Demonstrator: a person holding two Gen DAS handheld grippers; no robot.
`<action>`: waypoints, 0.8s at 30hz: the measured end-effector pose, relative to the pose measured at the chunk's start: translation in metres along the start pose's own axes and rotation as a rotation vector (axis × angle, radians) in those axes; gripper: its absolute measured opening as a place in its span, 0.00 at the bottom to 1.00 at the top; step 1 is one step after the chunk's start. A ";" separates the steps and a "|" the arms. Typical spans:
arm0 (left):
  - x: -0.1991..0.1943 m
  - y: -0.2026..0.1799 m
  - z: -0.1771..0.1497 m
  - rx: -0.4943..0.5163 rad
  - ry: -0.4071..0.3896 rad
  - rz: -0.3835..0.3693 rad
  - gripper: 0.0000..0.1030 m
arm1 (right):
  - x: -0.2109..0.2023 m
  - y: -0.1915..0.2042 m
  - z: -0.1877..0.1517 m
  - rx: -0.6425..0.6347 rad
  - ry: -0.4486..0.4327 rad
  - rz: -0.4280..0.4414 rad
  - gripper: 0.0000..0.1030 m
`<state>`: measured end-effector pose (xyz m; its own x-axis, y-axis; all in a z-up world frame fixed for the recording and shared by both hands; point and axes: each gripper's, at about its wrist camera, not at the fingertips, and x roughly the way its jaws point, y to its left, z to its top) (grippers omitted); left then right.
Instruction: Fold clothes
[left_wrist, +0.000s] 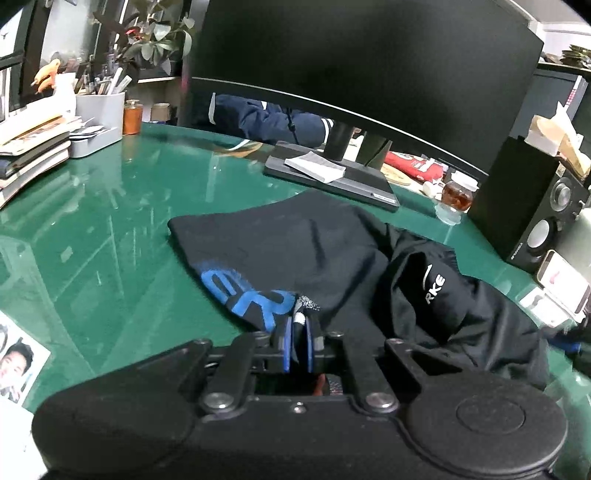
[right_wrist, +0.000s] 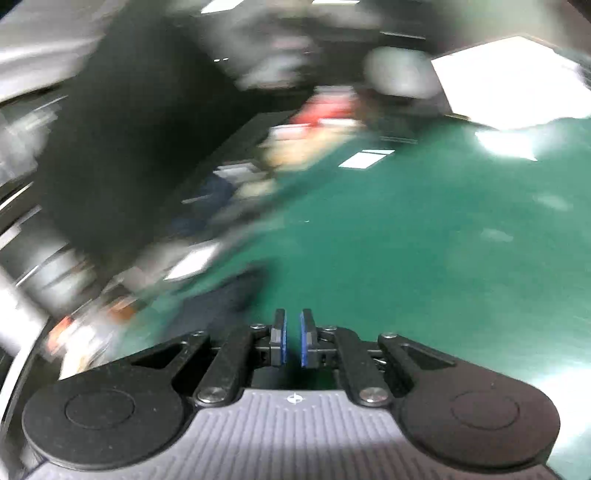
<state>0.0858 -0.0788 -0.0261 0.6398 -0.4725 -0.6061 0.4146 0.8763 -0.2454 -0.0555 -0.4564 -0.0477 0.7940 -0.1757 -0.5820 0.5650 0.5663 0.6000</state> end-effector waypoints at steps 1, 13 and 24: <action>-0.002 0.002 0.000 -0.003 0.001 -0.004 0.10 | -0.003 -0.004 0.000 0.003 -0.011 -0.007 0.12; -0.043 -0.008 0.001 0.060 -0.116 -0.007 0.45 | -0.030 0.094 -0.062 -0.739 -0.062 0.281 0.49; -0.008 -0.066 -0.030 0.362 0.083 -0.257 0.45 | 0.002 0.111 -0.095 -0.912 0.117 0.192 0.06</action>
<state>0.0344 -0.1301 -0.0278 0.4387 -0.6480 -0.6226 0.7623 0.6352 -0.1239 -0.0123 -0.3172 -0.0342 0.7998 0.0399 -0.5990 -0.0060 0.9983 0.0585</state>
